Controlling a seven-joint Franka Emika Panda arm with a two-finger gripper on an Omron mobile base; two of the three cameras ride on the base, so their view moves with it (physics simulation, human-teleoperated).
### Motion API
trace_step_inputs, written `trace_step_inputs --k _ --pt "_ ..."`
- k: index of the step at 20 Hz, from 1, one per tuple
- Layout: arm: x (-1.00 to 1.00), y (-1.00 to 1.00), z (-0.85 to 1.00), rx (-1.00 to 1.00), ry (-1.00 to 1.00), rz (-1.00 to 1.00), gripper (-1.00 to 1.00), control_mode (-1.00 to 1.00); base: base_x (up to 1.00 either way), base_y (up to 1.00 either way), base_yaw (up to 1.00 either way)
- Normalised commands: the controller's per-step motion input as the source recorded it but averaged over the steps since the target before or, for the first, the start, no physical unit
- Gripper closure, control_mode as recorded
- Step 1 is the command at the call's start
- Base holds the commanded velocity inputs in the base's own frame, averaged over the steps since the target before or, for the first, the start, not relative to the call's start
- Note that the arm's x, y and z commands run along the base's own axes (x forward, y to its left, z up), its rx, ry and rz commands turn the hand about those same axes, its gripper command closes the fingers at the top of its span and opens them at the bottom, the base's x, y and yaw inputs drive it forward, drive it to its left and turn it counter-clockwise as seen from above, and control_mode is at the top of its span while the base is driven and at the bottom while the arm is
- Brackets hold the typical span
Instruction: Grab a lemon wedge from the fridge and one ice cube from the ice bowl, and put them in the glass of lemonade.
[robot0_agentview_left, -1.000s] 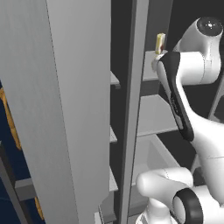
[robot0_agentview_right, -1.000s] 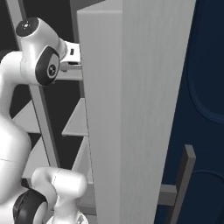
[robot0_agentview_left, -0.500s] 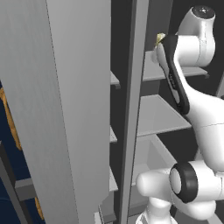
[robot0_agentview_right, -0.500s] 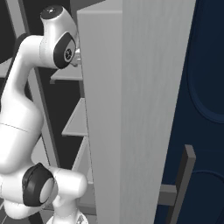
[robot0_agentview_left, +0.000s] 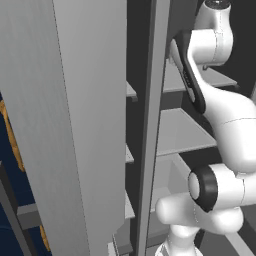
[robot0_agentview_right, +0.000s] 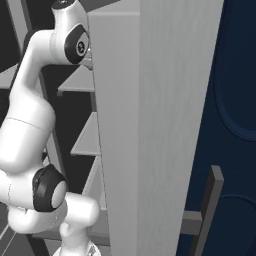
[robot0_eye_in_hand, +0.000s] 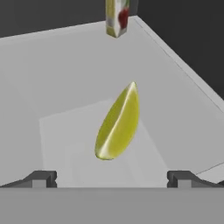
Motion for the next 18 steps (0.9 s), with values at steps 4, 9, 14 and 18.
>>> trace_step_inputs --k 4,9,14,18 --pt "0.38 0.00 -0.10 0.10 -0.01 -0.20 -1.00 -1.00 0.00 0.00 0.00" --pt "0.38 -0.01 -0.28 0.09 -0.06 -0.18 -1.00 -1.00 0.00 0.00 0.00" --pt "0.00 -0.27 0.00 0.03 0.04 -0.12 -1.00 -1.00 0.00 0.00 0.00" --pt "0.04 -0.18 -0.06 0.01 0.04 -0.08 -1.00 -1.00 0.00 0.00 0.00"
